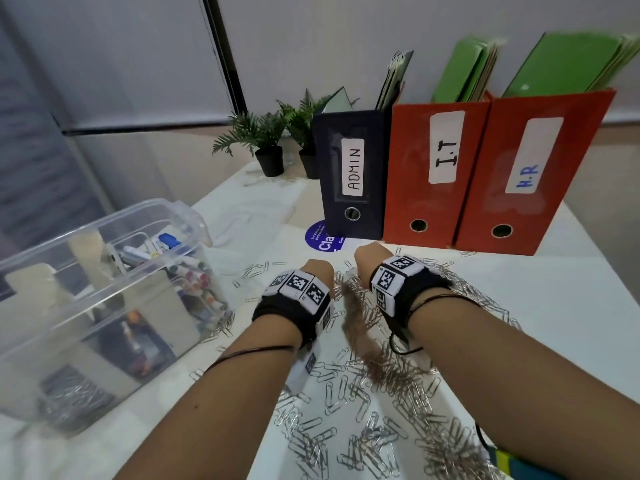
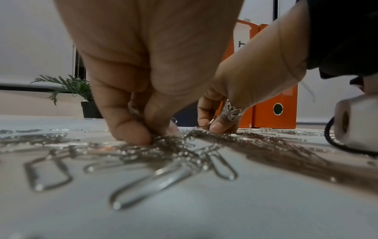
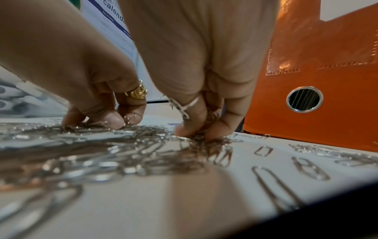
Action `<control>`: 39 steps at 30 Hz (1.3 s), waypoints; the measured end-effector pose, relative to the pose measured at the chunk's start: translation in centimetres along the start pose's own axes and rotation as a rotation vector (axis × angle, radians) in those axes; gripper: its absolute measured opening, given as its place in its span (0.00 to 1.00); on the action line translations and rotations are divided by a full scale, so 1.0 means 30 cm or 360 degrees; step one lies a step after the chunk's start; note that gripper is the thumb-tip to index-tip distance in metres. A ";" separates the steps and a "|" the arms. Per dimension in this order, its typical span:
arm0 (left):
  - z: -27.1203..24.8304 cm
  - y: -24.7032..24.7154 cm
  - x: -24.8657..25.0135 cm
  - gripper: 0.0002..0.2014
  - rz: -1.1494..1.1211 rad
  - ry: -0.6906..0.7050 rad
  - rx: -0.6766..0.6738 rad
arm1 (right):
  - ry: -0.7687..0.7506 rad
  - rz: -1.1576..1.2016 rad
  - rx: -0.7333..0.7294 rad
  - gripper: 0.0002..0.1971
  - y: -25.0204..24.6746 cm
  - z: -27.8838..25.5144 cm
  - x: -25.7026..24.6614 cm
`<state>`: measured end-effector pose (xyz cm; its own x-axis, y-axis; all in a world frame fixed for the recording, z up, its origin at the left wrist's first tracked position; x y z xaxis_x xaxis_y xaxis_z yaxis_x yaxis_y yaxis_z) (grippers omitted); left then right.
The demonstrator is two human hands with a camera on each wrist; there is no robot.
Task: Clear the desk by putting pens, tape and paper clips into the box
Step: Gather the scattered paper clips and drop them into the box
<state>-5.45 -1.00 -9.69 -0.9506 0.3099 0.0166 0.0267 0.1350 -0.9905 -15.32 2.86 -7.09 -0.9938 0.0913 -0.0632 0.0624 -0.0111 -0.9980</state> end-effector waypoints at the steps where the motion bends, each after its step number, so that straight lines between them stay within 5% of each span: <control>1: 0.006 0.009 0.000 0.05 0.0006 0.0008 -0.0036 | -0.0016 -0.0005 0.0018 0.14 -0.003 -0.007 -0.004; 3: 0.016 0.022 -0.007 0.08 0.0018 -0.0008 -0.0021 | -0.0044 -0.0030 0.0015 0.03 -0.017 -0.031 -0.015; 7: -0.068 -0.034 0.018 0.15 0.0057 0.0011 0.0038 | -0.0099 -0.0085 0.0020 0.15 -0.015 -0.027 -0.017; 18: -0.169 -0.155 -0.001 0.14 -0.0063 0.0126 0.0294 | -0.0127 -0.0067 0.0009 0.06 -0.046 -0.033 -0.045; 24: -0.328 -0.342 -0.141 0.13 -0.0283 0.0075 0.0648 | -0.0173 0.0168 0.0131 0.15 -0.121 -0.073 -0.106; 31: -0.531 -0.479 -0.440 0.09 -0.0536 -0.0175 0.0939 | -0.0345 0.0810 0.0359 0.12 -0.341 -0.199 -0.377; 39: -0.737 -0.531 -0.817 0.05 -0.0724 -0.0588 0.1199 | -0.0707 0.1004 0.0400 0.12 -0.484 -0.297 -0.805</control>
<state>24.26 10.05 8.69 -0.8618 0.0426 0.5055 -0.4533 -0.5121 -0.7296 8.61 9.68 8.88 -0.7253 -0.4101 -0.5530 0.6533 -0.1565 -0.7407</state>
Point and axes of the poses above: each hand's wrist, its own z-axis towards the middle knuckle, its own y-axis out of the palm, x = y × z, the point moved 3 cm from there along z, towards the middle knuckle, and after that the axes turned 8 degrees about x, right-handed, at the moved point
